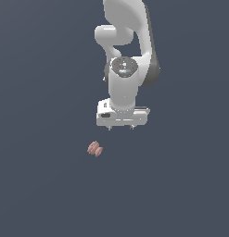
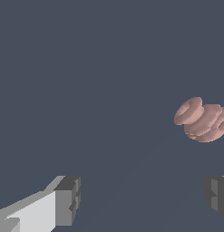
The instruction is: Pick up the object and move it to a goal position.
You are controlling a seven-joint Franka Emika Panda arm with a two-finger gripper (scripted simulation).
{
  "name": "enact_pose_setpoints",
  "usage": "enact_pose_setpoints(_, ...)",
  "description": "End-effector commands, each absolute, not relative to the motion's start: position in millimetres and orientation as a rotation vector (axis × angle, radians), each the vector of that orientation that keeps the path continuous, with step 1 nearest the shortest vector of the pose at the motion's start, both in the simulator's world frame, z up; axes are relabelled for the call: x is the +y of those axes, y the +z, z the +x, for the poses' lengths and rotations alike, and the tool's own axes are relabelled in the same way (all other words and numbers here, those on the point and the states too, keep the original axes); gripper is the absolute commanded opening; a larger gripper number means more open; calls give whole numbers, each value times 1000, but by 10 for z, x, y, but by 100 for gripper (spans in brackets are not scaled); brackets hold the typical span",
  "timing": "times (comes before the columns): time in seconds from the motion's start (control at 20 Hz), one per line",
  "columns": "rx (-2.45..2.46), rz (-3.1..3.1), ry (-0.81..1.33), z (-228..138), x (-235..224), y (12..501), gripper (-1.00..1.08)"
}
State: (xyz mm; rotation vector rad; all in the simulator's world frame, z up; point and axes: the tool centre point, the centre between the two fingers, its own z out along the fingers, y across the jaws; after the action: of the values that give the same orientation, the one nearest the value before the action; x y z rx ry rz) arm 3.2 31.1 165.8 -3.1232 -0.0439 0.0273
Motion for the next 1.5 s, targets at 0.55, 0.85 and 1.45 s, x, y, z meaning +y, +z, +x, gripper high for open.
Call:
enact_pose_setpoints(0.55,-125,-3102,22,-20,624,1777,100)
enact_pose_setpoints(0.85,-81,-3104,22,10,559,1740,100)
enact_pose_setpoints(1.45,380,-3089,18,277,-111,1358,100)
